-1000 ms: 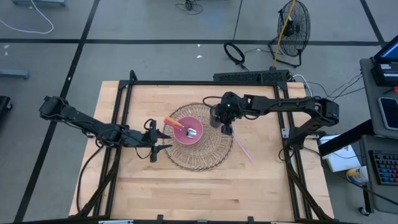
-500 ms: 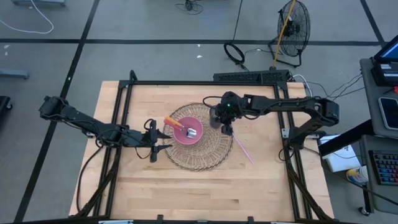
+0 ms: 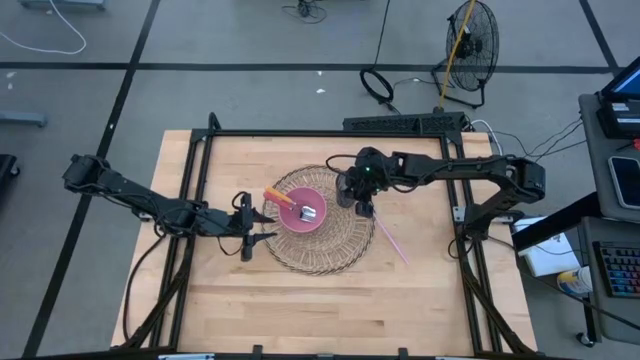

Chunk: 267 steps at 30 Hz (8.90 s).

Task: Pick & Place Utensil
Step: Put the blue cup on the brown mat to the top right of the pink bowl, then put the pink straw into the blue cup

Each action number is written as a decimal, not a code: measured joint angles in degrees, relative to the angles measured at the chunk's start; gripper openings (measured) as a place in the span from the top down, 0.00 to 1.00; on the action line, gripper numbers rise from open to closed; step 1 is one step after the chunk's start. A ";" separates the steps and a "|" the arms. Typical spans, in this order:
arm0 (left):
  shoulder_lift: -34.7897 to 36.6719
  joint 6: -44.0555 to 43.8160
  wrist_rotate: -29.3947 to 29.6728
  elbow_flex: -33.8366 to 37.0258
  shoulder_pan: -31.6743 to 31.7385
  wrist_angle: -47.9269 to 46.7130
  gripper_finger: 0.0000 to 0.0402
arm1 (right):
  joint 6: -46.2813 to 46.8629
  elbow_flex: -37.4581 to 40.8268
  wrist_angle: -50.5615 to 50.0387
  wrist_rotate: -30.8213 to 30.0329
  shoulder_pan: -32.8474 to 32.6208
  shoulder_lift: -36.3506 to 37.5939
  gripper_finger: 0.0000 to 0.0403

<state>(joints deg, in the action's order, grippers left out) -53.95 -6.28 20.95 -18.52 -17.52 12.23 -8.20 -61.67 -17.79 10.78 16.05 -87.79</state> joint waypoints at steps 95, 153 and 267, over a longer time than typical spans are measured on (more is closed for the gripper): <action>0.00 -0.20 -1.18 0.00 0.02 0.94 0.58 | 49.02 26.83 -0.64 -21.00 -15.65 16.44 0.46; 0.00 -1.11 -1.09 0.00 0.02 1.36 0.58 | 49.30 29.07 6.85 -25.59 -19.80 10.02 0.46; 0.00 -1.35 -1.14 0.00 0.02 1.31 0.58 | 49.58 29.18 -3.35 -39.86 -19.76 24.43 0.98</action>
<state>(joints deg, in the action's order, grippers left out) -53.95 -7.64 19.81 -18.52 -17.50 13.54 41.39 -32.49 -21.13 -29.08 -3.70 -63.36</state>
